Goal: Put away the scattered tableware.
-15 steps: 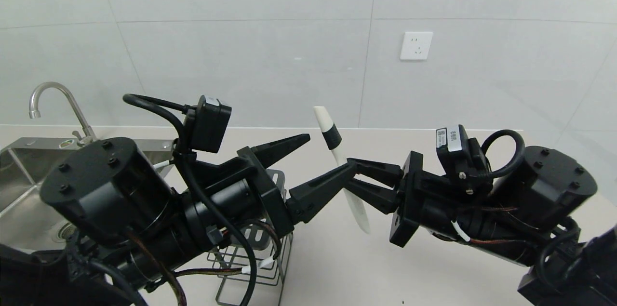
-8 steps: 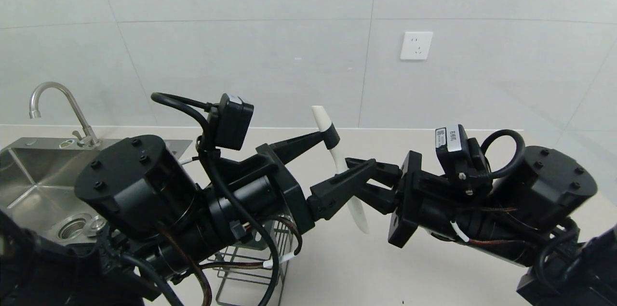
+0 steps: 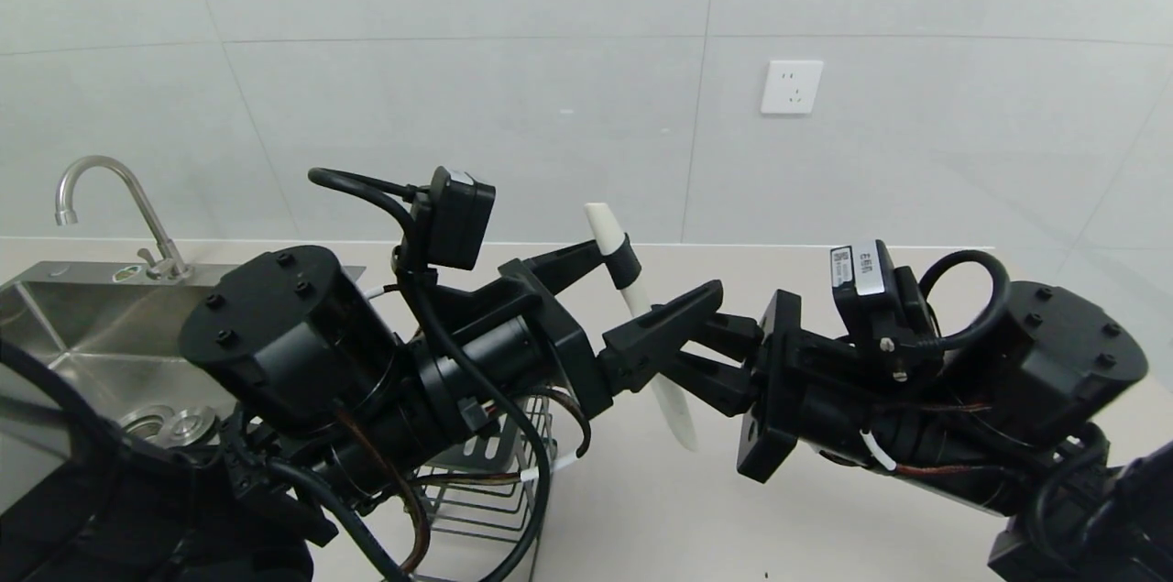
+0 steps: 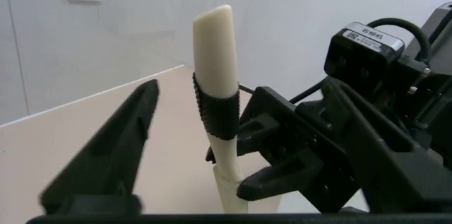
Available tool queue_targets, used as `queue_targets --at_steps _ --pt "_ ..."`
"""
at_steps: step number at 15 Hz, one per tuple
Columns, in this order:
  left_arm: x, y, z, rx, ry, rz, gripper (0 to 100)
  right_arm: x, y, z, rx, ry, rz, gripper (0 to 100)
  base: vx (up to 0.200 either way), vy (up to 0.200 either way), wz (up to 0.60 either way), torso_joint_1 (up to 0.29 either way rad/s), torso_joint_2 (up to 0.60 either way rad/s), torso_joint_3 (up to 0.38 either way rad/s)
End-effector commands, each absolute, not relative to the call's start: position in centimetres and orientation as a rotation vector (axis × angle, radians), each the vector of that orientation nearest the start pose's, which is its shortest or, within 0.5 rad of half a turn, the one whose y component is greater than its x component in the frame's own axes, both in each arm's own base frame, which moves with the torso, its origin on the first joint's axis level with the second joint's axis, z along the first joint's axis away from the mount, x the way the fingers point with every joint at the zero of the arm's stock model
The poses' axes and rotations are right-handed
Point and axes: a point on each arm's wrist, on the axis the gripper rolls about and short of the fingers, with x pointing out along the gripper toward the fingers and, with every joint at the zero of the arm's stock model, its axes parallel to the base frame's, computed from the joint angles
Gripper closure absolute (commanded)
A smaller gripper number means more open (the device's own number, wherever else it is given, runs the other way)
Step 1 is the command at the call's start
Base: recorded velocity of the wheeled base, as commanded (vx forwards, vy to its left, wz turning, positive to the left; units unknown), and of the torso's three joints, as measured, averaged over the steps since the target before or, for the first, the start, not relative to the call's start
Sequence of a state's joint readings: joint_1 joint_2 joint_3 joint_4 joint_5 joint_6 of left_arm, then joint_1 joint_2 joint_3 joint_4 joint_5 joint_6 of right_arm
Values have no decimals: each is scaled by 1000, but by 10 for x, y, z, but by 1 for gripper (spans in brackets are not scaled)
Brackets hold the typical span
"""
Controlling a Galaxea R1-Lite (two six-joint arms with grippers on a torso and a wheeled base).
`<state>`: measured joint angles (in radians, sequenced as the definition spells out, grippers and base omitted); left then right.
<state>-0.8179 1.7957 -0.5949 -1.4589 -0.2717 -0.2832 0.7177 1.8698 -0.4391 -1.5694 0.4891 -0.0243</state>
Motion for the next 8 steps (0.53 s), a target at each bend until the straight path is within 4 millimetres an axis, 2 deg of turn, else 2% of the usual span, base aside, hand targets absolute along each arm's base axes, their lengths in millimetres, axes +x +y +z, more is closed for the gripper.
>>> queue_targets --at_steps 1,8 --pt "200 -222 184 -330 -118 -1115 100 210 197 141 -1 -174 1195 100 0 0 0 0 0 0" --pt "199 -222 189 -343 -166 -1122 100 213 199 145 15 -188 1179 100 0 0 0 0 0 0"
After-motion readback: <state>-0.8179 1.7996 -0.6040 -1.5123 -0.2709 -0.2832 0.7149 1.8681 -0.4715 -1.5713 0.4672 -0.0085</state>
